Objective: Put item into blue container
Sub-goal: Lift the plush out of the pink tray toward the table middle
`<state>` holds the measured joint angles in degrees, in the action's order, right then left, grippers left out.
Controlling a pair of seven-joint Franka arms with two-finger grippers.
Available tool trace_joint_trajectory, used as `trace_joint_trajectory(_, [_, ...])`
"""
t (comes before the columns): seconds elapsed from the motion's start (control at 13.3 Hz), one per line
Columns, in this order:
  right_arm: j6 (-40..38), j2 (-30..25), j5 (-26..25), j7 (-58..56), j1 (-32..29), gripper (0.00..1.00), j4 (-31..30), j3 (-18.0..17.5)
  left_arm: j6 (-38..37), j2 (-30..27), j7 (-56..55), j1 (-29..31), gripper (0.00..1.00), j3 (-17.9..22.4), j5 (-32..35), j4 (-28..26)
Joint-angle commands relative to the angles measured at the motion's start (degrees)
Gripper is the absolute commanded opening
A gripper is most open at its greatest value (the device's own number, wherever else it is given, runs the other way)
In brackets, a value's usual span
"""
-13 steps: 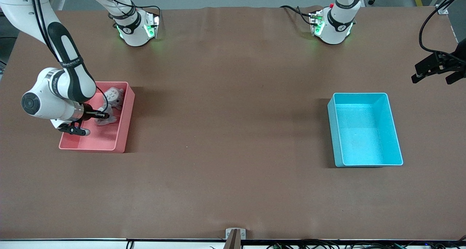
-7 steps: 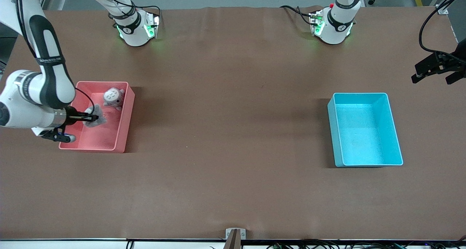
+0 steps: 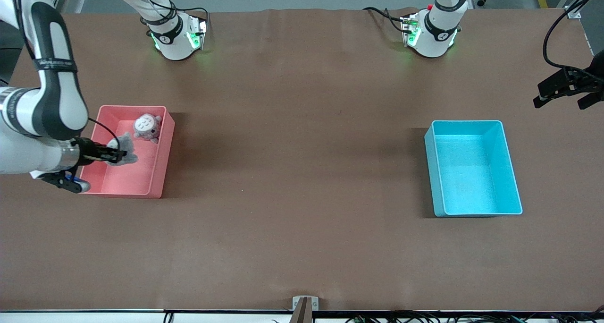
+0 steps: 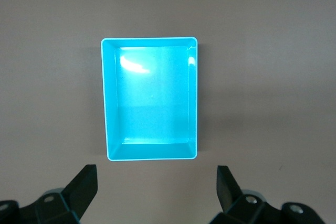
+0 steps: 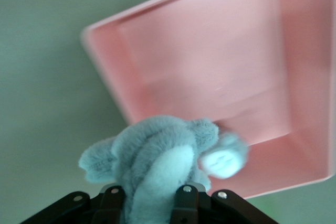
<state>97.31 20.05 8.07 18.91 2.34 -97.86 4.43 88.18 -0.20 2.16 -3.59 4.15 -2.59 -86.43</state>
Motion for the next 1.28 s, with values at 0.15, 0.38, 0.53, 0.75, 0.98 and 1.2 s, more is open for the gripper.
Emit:
trace_joint_trajectory(0.15, [0.4,-1.2,4.5,18.1,11.6,0.13,0.9,0.3,0.0,-1.0,-0.1,0.0,1.0,-0.1,1.2,-0.6])
trace_joint_trajectory(0.38, [5.1,-0.8,4.6,30.3,19.6,0.13,0.7,0.4,0.0,-0.9,-0.1,0.2,1.0,0.1,1.2,-0.6])
trace_joint_trajectory(0.53, [9.7,-0.1,4.5,38.0,25.1,0.13,0.7,0.4,0.1,-0.9,-0.1,1.7,1.0,0.0,0.8,-0.6])
trace_joint_trajectory(0.75, [18.4,3.8,4.5,47.4,31.5,0.13,0.7,0.4,0.0,-0.9,-0.2,1.7,1.0,0.0,0.9,-0.7])
trace_joint_trajectory(0.98, [27.5,8.1,3.9,55.1,36.9,0.13,0.7,0.5,-0.1,-0.8,0.1,1.5,1.0,-0.3,0.9,-0.8])
trace_joint_trajectory(1.2, [34.8,12.2,3.6,59.5,41.0,0.14,0.9,0.6,-0.3,0.4,0.4,1.0,1.0,-0.5,0.4,-1.0])
